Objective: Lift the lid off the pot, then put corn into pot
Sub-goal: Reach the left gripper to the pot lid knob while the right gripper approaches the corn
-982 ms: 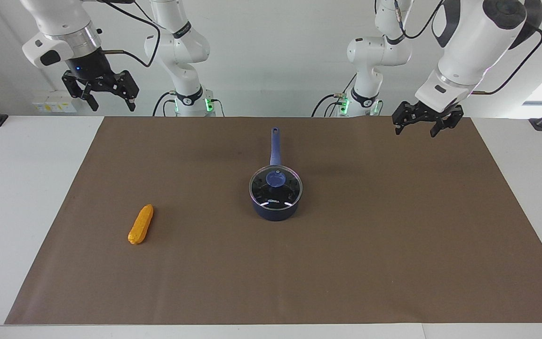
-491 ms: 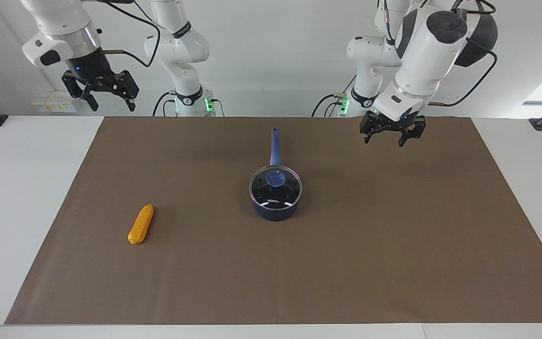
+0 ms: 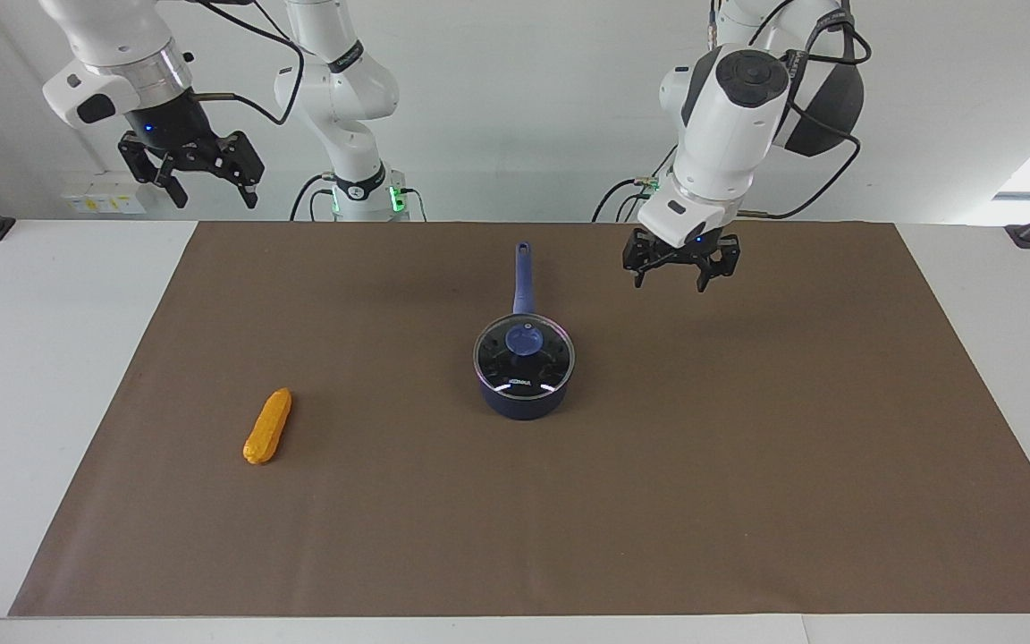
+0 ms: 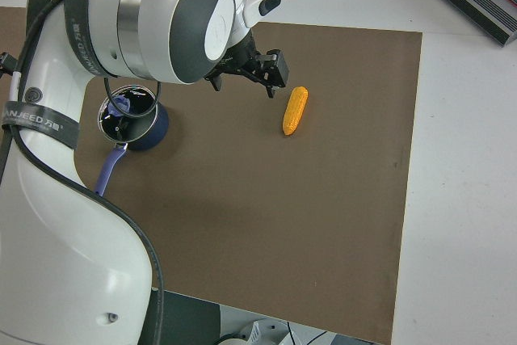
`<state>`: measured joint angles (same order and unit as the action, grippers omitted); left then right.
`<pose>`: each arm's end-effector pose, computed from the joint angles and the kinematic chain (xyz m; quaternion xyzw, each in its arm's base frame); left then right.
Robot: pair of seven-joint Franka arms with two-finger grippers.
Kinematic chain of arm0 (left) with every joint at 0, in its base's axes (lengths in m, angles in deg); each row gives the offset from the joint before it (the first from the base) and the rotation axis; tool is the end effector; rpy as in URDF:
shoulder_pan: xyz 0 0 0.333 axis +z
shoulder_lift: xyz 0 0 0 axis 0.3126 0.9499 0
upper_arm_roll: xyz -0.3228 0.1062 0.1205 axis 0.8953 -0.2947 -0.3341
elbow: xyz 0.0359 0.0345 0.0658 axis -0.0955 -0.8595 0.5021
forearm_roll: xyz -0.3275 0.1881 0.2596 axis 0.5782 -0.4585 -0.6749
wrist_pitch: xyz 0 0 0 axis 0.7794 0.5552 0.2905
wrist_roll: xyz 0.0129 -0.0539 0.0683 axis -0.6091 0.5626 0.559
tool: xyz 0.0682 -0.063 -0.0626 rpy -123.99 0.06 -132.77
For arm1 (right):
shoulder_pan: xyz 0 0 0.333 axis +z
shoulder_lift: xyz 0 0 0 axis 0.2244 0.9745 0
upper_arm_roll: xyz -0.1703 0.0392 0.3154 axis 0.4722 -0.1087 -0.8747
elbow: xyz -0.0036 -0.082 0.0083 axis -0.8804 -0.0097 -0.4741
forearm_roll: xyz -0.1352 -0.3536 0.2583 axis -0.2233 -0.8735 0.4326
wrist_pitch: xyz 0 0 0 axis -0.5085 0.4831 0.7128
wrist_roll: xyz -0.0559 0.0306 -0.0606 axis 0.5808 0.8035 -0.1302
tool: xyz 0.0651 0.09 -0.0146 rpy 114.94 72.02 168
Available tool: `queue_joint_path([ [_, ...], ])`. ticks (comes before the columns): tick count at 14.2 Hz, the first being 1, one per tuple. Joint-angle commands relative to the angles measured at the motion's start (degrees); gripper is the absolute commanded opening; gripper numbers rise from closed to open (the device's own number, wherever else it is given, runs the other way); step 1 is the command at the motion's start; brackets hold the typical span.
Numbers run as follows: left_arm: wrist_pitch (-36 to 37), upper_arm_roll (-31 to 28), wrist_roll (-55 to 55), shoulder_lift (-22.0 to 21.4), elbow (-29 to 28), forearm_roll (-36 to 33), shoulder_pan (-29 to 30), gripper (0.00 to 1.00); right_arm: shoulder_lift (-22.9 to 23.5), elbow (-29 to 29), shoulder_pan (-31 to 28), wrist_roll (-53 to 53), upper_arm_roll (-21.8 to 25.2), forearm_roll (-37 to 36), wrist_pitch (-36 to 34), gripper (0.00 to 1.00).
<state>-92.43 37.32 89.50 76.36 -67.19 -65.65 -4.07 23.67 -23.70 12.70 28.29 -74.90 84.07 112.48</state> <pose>0.5910 -0.3046 0.5612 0.9979 -0.0643 -0.0038 0.0072 0.5777 -0.0361 0.7046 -0.9998 0.0185 0.0035 0.0036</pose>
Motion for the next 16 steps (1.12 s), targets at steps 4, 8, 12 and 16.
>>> queue_joint_path([
  [4, -10.1, -1.1, 13.6, 7.0, 0.8, -0.3, -8.6, 1.0, 1.2, -7.5, -0.7, -1.6, -0.3, -0.9, 13.3, 1.0],
  [8, -14.1, -1.1, 19.6, 10.3, 1.6, -0.5, -12.3, 1.0, 7.8, -7.7, -0.6, -1.4, -0.4, -0.9, 21.1, 1.0],
  [12, -16.5, -1.1, 24.6, 15.0, 6.0, -2.6, -14.0, 1.0, 14.3, -7.7, -0.9, -1.4, -0.3, -0.9, 28.6, 1.0],
  [16, -19.4, -1.1, 27.0, 15.6, 6.4, -3.7, -14.3, 1.0, 19.6, -7.7, -1.0, -1.6, -0.3, -0.9, 36.4, 1.0],
])
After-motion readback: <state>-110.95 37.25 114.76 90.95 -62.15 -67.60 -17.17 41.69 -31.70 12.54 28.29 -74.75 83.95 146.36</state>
